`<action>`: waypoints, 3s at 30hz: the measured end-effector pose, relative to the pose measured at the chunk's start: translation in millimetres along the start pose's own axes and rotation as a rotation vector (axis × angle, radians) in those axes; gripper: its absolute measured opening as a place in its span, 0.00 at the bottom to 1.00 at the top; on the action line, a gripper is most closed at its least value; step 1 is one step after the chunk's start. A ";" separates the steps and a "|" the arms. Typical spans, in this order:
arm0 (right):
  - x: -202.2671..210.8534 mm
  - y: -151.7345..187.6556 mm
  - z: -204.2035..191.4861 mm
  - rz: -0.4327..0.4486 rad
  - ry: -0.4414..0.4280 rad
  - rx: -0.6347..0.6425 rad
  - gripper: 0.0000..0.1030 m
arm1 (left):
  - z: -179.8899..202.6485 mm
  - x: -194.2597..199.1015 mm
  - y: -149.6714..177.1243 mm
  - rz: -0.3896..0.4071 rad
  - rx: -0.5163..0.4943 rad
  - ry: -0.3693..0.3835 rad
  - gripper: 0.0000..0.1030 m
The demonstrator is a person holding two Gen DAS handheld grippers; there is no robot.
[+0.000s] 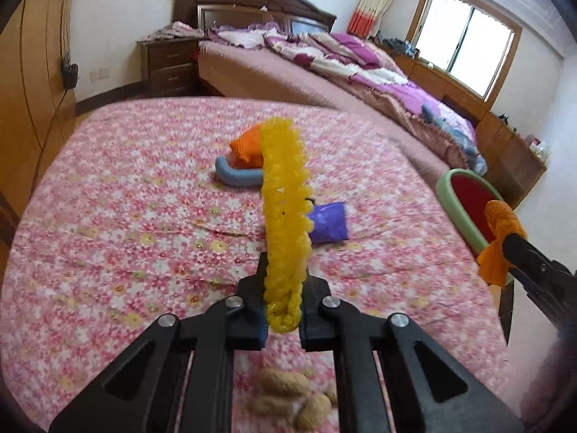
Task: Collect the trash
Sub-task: 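Grasp the orange mesh bag with the right tool while the left tool grasps the yellow foam strip, then carry the orange bag and yellow strip over the red bucket and open both tools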
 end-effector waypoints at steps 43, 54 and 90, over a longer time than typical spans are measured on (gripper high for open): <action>99.0 -53.4 135.0 0.237 0.181 -0.186 0.33 | 232.7 -33.5 -38.7 -0.053 -0.372 0.325 0.11; 79.8 -73.1 204.0 0.230 0.299 -0.221 0.34 | 283.7 -98.0 -50.7 -0.118 -0.411 0.362 0.11; 57.2 -64.4 234.9 0.213 0.262 -0.322 0.64 | 259.2 -107.2 -49.9 -0.142 -0.321 0.361 0.37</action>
Point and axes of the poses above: each gripper's, at about its wrist camera, not at the fingertips, and x roughly against the way its jaws point, z to its right, y to its underside, the point moved 7 cm from there along -x, roughly the way its jaws point, and after that the axes turned 4 degrees about -x, right-handed, at the moved point
